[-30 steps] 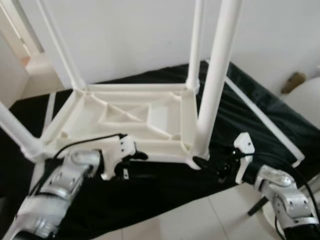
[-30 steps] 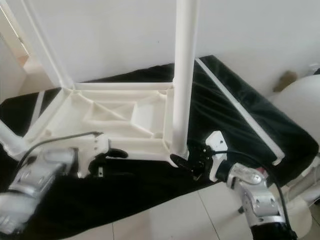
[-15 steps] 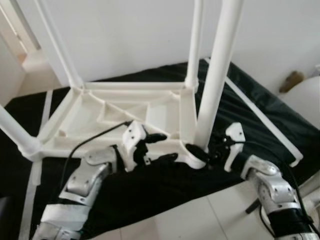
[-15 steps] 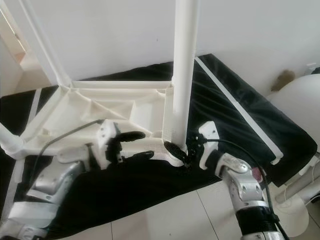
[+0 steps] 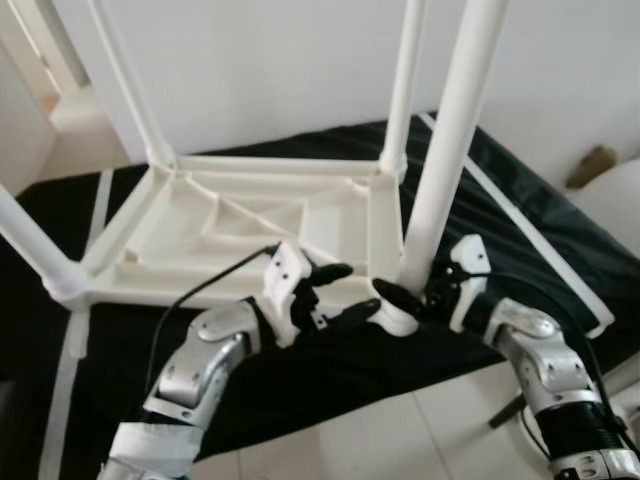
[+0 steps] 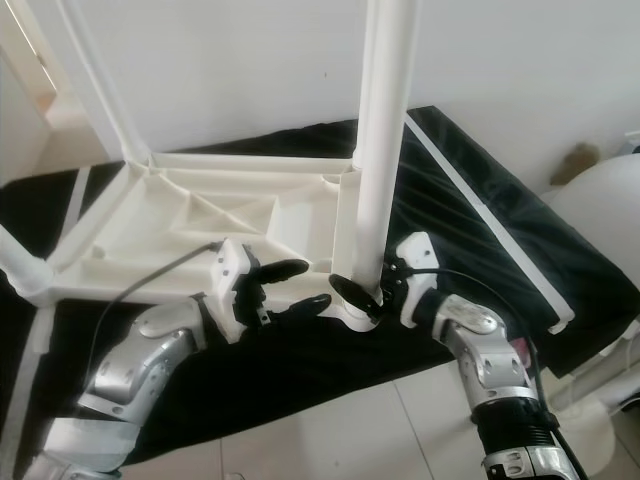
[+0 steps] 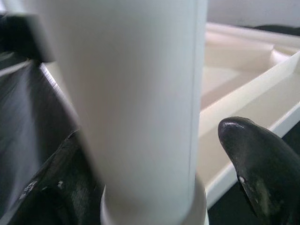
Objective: Building children table
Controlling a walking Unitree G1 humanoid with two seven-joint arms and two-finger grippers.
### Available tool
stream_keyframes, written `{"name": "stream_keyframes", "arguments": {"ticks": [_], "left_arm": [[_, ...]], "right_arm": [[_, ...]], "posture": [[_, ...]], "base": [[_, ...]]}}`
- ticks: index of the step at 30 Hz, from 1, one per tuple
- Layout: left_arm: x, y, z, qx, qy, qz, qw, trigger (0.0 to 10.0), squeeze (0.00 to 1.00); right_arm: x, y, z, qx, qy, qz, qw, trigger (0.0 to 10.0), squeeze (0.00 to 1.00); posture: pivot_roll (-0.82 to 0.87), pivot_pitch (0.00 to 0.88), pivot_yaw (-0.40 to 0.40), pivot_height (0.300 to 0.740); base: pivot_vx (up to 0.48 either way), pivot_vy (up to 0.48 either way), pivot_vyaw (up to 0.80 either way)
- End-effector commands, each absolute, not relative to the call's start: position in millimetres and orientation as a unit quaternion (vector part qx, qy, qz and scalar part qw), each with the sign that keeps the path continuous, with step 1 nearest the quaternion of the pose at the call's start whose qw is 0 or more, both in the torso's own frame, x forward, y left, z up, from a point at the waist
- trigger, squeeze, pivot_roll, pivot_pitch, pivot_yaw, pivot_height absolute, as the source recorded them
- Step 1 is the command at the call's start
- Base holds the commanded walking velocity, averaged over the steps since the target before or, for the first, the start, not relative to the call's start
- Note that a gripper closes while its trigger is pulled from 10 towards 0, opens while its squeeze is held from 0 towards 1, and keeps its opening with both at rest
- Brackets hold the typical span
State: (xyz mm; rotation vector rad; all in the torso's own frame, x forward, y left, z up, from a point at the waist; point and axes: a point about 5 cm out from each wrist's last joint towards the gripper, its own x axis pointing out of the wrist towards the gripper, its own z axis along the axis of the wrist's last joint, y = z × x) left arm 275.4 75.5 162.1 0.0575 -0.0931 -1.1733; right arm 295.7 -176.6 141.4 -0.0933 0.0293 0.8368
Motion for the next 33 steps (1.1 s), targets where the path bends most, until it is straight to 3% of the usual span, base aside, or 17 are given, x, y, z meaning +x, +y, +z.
{"name": "stream_keyframes", "arguments": {"ticks": [1,5,12,16,17,18,19,26,27,29,30,31,33], "left_arm": [[278,78,157,0.037,-0.039,-0.523,0.850,10.0,0.00],[281,76,159,0.032,-0.037,-0.510,0.859,10.0,0.00],[287,77,160,0.048,-0.053,-0.490,0.869,10.0,0.00],[285,75,153,0.020,-0.027,-0.529,0.848,10.0,0.00],[283,74,151,0.033,-0.035,-0.534,0.844,10.0,0.00],[282,73,151,0.046,-0.043,-0.535,0.843,10.0,0.00],[281,73,150,0.029,-0.036,-0.536,0.843,10.0,0.00],[275,69,150,-0.012,-0.030,-0.519,0.854,10.0,0.00],[273,68,148,-0.011,-0.032,-0.515,0.857,10.0,0.00],[272,67,147,-0.008,-0.036,-0.510,0.860,10.0,0.00],[271,66,148,-0.008,-0.040,-0.508,0.861,10.0,0.00],[269,66,147,0.003,-0.047,-0.502,0.864,10.0,0.00],[267,66,146,0.012,-0.051,-0.493,0.868,10.0,0.00]], "right_arm": [[295,-181,145,-0.047,0.012,0.407,0.912,10.0,0.00],[301,-180,149,-0.049,0.003,0.405,0.913,10.0,0.00],[313,-155,145,-0.052,-0.001,0.423,0.904,10.0,0.00],[317,-151,142,-0.054,0.008,0.436,0.898,10.0,0.00],[319,-152,143,-0.054,0.009,0.437,0.898,3.8,0.00],[320,-153,144,-0.055,0.010,0.437,0.898,3.8,0.00],[321,-156,145,-0.059,0.008,0.435,0.898,0.0,0.00],[317,-165,142,-0.058,0.013,0.425,0.903,0.0,0.00],[314,-166,139,-0.057,0.016,0.420,0.905,3.9,0.00],[312,-167,136,-0.056,0.021,0.416,0.908,3.9,0.00],[312,-167,136,-0.055,0.021,0.415,0.908,8.5,0.00],[310,-168,135,-0.053,0.021,0.404,0.913,10.0,0.00],[308,-169,133,-0.048,0.019,0.384,0.922,10.0,0.00]], "posture": [[-0.06,0.023,0.033,0.740],[-0.07,0.025,0.035,0.740],[-0.06,0.025,0.032,0.740],[-0.04,0.025,0.019,0.740],[-0.04,0.025,0.017,0.740],[-0.04,0.025,0.017,0.740],[-0.04,0.025,0.017,0.740],[-0.03,0.022,0.006,0.740],[-0.03,0.020,0.007,0.740],[-0.03,0.020,0.007,0.740],[-0.03,0.021,0.007,0.740],[-0.04,0.020,0.013,0.740],[-0.04,0.017,0.015,0.740]], "base": [[0.000,0.000,0.00],[0.000,0.000,0.00],[0.000,0.000,0.00],[0.000,0.000,0.00],[0.000,0.000,0.00],[0.000,0.000,0.00],[0.000,0.000,0.00],[0.000,0.000,0.00],[0.000,0.000,0.00],[0.000,0.000,0.00],[0.000,0.000,0.00],[0.000,0.000,0.00],[0.000,0.000,0.00]]}}
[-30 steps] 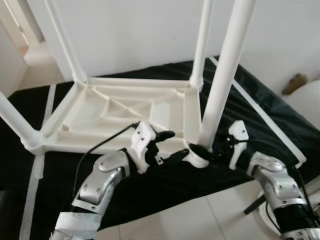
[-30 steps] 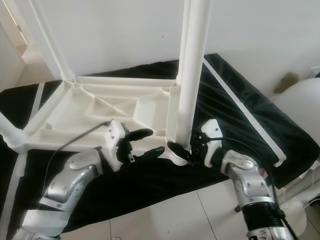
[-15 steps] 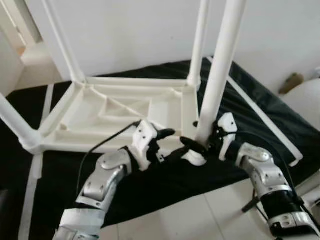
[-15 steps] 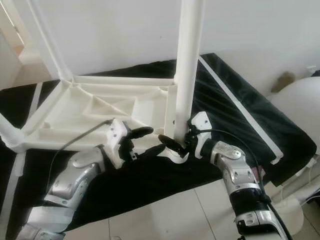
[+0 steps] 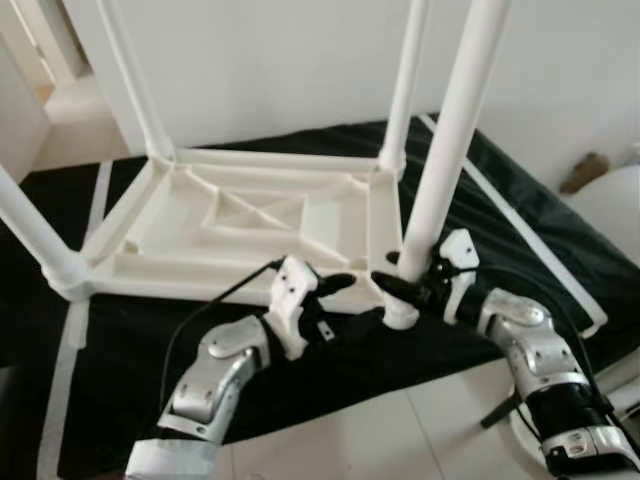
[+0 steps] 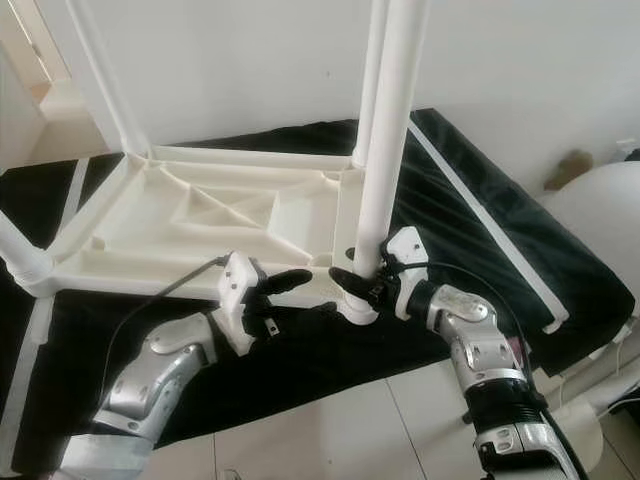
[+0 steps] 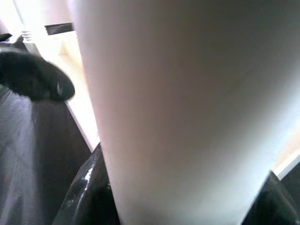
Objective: Building children table
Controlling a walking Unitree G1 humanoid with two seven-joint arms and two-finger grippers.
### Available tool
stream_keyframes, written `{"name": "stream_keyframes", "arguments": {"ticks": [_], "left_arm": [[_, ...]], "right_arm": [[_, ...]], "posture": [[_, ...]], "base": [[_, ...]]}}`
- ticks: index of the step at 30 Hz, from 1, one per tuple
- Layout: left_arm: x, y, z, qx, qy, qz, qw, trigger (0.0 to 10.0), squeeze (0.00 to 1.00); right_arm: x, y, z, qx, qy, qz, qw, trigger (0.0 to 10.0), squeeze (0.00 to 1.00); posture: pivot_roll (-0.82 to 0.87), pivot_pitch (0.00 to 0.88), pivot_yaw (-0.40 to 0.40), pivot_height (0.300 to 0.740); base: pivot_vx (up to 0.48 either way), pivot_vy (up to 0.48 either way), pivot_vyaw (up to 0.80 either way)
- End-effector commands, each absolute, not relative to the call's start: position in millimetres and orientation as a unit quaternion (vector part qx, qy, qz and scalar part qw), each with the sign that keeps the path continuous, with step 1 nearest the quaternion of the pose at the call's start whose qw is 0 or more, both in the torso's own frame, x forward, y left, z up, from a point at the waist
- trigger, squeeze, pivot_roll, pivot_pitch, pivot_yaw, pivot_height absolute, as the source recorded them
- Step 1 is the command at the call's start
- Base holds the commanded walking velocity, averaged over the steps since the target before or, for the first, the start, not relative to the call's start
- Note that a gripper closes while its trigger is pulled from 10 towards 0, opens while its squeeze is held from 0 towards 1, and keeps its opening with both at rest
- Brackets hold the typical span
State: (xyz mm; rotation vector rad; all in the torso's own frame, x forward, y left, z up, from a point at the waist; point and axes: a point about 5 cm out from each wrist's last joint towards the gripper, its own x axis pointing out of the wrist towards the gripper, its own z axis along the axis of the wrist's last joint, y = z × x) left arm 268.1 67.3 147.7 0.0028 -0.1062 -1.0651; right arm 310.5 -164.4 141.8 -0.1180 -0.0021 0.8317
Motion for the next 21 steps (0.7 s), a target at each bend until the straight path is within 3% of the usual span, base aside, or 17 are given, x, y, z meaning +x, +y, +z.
{"name": "stream_keyframes", "arguments": {"ticks": [1,5,9,16,17,21], "left_arm": [[269,66,146,0.002,-0.048,-0.481,0.876,10.0,0.00],[273,65,147,-0.009,-0.044,-0.463,0.885,10.0,0.00],[281,65,147,0.019,-0.040,-0.436,0.899,10.0,0.00],[286,65,142,0.043,-0.027,-0.417,0.907,10.0,0.00],[287,64,139,0.049,-0.022,-0.404,0.913,10.0,0.00],[287,63,139,0.045,-0.023,-0.408,0.912,10.0,0.00]], "right_arm": [[309,-170,133,-0.041,0.019,0.359,0.932,10.0,0.00],[311,-172,132,-0.033,0.020,0.309,0.950,10.0,0.00],[310,-168,132,-0.014,0.014,0.187,0.982,10.0,0.00],[305,-160,123,0.006,0.045,0.102,0.994,10.0,0.00],[301,-153,123,0.048,0.042,0.027,0.998,10.0,0.00],[296,-148,120,0.067,0.043,-0.028,0.996,10.0,0.00]], "posture": [[-0.04,0.017,0.015,0.740],[-0.04,0.014,0.015,0.740],[-0.04,0.008,0.014,0.740],[-0.05,0.007,0.015,0.740],[-0.05,0.003,0.012,0.740],[-0.05,0.000,0.007,0.740]], "base": [[0.000,0.000,0.00],[0.000,0.000,0.00],[0.000,0.000,0.00],[0.000,0.000,0.00],[0.000,0.000,0.00],[0.000,0.000,0.00]]}}
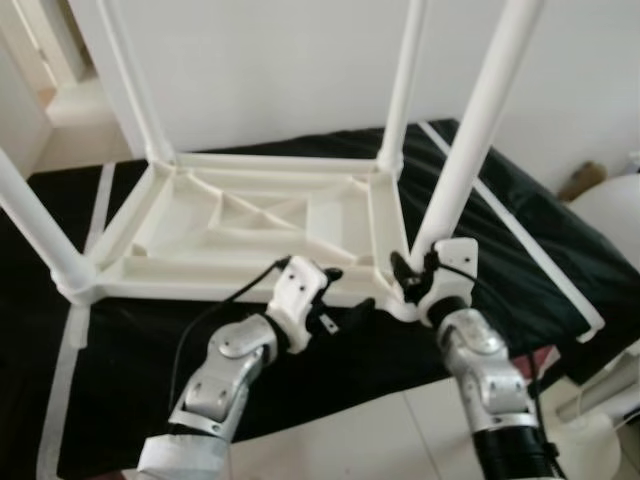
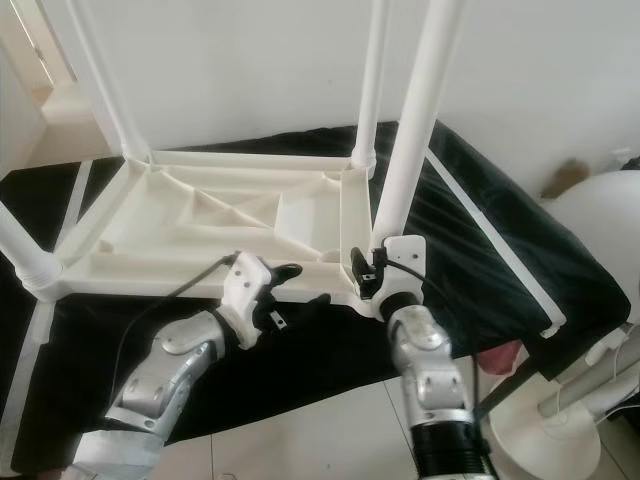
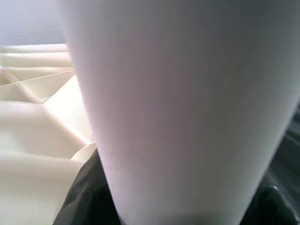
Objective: Building children table
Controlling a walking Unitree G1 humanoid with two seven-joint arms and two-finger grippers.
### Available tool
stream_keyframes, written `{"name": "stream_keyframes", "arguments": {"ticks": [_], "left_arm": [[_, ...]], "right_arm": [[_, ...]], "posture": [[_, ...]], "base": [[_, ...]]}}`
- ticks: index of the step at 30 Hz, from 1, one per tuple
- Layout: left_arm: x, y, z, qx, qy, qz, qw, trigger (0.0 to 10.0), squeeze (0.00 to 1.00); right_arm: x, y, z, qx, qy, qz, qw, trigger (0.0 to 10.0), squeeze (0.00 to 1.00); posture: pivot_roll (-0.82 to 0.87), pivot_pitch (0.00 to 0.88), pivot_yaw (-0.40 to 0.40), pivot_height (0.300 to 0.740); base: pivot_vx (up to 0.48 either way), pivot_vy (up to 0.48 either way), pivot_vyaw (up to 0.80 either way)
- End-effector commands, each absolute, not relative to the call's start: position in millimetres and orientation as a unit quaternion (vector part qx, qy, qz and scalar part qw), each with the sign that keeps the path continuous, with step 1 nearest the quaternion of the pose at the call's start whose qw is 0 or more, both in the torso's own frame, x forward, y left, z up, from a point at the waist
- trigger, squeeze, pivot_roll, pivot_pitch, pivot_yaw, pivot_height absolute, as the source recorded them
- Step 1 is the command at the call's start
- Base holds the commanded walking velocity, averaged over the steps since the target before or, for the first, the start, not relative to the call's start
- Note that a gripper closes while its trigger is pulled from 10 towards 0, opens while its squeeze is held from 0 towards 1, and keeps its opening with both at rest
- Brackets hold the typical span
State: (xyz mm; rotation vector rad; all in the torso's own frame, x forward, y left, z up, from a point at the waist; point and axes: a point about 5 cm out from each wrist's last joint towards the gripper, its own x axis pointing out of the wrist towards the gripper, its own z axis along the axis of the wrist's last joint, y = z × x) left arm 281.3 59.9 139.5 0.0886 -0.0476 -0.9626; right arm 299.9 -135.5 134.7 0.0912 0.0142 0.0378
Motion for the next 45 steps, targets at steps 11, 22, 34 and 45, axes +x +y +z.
{"name": "stream_keyframes", "arguments": {"ticks": [11,22,34,45], "left_arm": [[268,54,138,0.035,-0.039,-0.503,0.863,10.0,0.00],[264,51,135,0.049,-0.037,-0.526,0.848,10.0,0.00],[260,56,137,0.053,-0.039,-0.535,0.842,10.0,0.00],[262,53,140,0.056,-0.043,-0.545,0.835,10.0,0.00]], "right_arm": [[287,-145,122,0.082,0.032,-0.107,0.990,10.0,0.00],[286,-149,127,0.071,0.020,-0.093,0.993,10.0,1.00],[289,-167,137,0.031,-0.005,0.020,0.999,10.0,0.00],[300,-188,141,-0.032,0.001,0.157,0.987,10.0,0.00]], "posture": [[-0.05,0.000,0.000,0.740],[-0.06,0.000,-0.014,0.740],[-0.04,0.000,-0.054,0.740],[-0.05,0.000,-0.039,0.740]], "base": [[0.000,0.000,0.00],[0.000,0.000,0.00],[0.000,0.000,0.00],[0.000,0.000,0.00]]}}
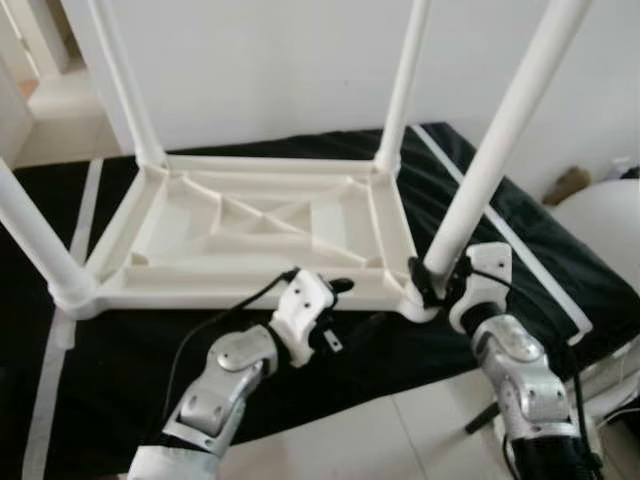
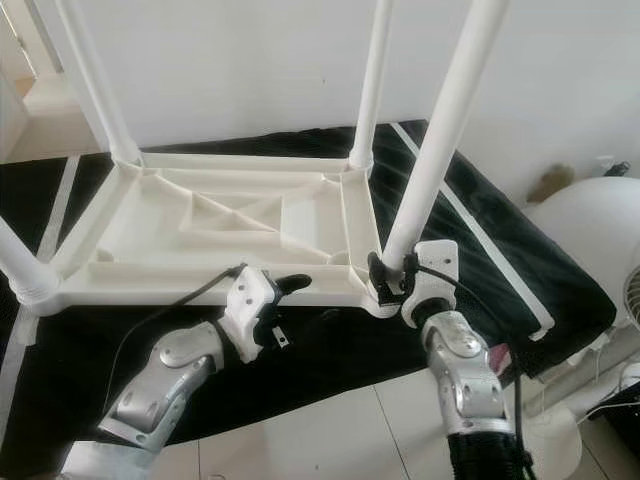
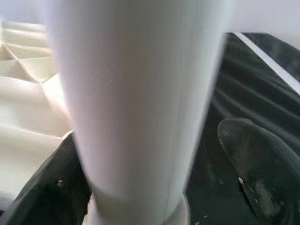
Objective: Building children table
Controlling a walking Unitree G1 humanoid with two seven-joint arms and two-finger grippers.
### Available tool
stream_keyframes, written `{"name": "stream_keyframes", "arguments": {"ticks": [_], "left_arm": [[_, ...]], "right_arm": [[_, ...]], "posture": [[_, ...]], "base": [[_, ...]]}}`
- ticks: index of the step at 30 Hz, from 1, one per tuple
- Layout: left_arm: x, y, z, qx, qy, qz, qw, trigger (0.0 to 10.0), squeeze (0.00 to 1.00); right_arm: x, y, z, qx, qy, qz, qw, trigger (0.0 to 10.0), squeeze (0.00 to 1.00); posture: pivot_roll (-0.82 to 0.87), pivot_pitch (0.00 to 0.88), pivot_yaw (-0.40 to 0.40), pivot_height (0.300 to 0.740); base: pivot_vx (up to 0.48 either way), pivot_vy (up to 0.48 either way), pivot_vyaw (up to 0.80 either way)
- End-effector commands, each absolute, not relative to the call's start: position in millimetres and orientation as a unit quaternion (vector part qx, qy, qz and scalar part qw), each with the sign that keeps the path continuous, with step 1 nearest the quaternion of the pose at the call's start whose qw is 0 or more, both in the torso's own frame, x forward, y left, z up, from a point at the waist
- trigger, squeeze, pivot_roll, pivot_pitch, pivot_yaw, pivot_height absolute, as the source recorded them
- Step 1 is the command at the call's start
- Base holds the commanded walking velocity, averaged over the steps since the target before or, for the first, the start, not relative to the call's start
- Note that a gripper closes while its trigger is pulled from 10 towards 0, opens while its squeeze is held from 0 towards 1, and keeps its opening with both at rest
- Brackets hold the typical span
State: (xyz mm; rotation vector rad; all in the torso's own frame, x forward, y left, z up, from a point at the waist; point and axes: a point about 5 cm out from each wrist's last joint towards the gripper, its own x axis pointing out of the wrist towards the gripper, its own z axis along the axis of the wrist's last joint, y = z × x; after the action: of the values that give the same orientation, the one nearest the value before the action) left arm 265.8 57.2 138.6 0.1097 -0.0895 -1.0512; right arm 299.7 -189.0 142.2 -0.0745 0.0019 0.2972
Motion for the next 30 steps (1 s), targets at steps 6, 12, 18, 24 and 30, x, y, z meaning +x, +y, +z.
{"name": "stream_keyframes", "arguments": {"ticks": [6,12,18,24,30], "left_arm": [[263,56,140,0.056,-0.042,-0.544,0.836,10.0,0.00],[261,53,142,0.048,-0.045,-0.544,0.837,10.0,0.00],[262,53,142,0.042,-0.045,-0.535,0.842,10.0,0.00],[259,55,142,0.041,-0.042,-0.536,0.842,10.0,0.00],[260,55,141,0.047,-0.041,-0.534,0.843,10.0,0.00]], "right_arm": [[305,-193,138,-0.075,0.020,0.240,0.968,10.0,0.00],[307,-185,142,-0.087,0.015,0.296,0.951,10.0,0.00],[318,-184,148,-0.108,0.006,0.327,0.939,0.0,0.00],[322,-188,147,-0.116,0.006,0.333,0.936,0.0,0.00],[321,-189,142,-0.107,0.016,0.332,0.937,10.0,0.00]], "posture": [[-0.06,0.000,-0.042,0.740],[-0.05,0.000,-0.049,0.740],[-0.03,0.000,-0.055,0.740],[-0.02,0.000,-0.055,0.740],[-0.02,0.000,-0.057,0.740]], "base": [[0.000,0.000,0.00],[0.000,0.000,0.00],[0.000,0.000,0.00],[0.000,0.000,0.00],[0.000,0.000,0.00]]}}
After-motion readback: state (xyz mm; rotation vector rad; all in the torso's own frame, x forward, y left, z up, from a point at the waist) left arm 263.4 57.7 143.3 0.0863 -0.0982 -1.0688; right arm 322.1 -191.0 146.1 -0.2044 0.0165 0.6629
